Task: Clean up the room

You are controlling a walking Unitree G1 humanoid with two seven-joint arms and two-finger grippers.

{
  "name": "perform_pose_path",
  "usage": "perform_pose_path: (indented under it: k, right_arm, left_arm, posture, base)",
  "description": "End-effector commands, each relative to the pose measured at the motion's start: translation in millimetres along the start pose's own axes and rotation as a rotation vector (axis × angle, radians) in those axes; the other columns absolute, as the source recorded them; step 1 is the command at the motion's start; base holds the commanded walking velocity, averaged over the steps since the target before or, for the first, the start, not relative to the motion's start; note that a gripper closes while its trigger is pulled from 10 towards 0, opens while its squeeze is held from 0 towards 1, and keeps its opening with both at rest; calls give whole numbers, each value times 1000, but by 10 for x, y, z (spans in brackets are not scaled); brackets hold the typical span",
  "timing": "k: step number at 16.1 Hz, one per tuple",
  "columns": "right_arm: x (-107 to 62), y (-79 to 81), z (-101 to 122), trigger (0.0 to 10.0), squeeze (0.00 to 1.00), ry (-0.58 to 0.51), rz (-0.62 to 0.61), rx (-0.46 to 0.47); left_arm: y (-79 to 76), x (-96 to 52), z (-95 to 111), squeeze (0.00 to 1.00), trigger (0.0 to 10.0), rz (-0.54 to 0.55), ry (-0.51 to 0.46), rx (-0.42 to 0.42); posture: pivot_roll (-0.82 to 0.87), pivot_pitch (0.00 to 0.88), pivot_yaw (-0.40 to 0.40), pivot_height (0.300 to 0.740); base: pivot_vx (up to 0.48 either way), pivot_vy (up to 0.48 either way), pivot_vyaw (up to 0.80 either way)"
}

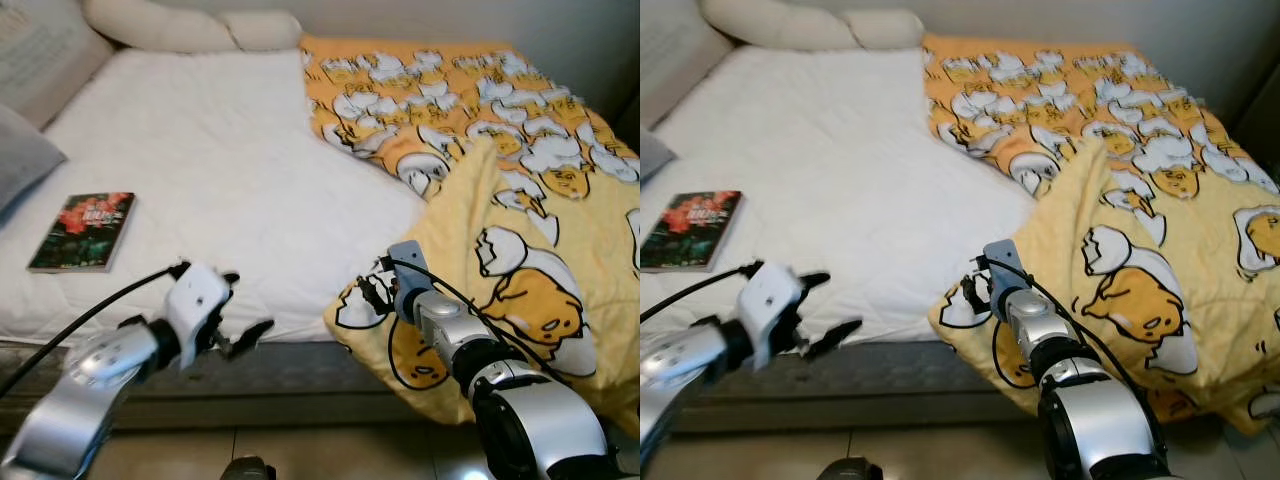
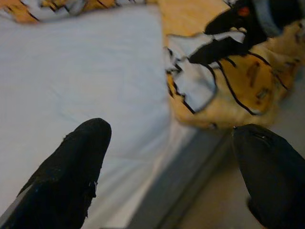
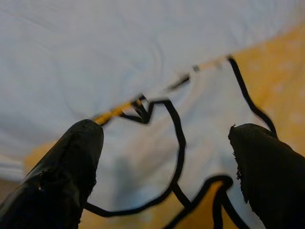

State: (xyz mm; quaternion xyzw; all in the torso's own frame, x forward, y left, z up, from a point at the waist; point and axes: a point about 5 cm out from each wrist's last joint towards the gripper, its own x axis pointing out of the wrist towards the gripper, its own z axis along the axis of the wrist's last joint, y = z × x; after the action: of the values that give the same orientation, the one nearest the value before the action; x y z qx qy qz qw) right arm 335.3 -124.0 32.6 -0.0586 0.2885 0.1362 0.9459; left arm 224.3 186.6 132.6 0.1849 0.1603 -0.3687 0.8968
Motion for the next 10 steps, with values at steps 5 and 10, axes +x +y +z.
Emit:
perform_pose_path:
  k: [5, 10]
  right_arm:
    - [-5, -77, 13, 10000, 0, 7, -77, -69]
    - [-46, -254, -52, 0, 0, 42, -172, -158]
  left_arm:
    - [-104, -250, 166, 0, 10000, -55, 29, 27]
    - [-194, -347, 280, 0, 10000, -74, 41, 26]
  posture:
    - [354, 215, 7, 740]
    - [377, 258, 5, 740]
  base:
    - [0, 0, 0]
    - [0, 0, 0]
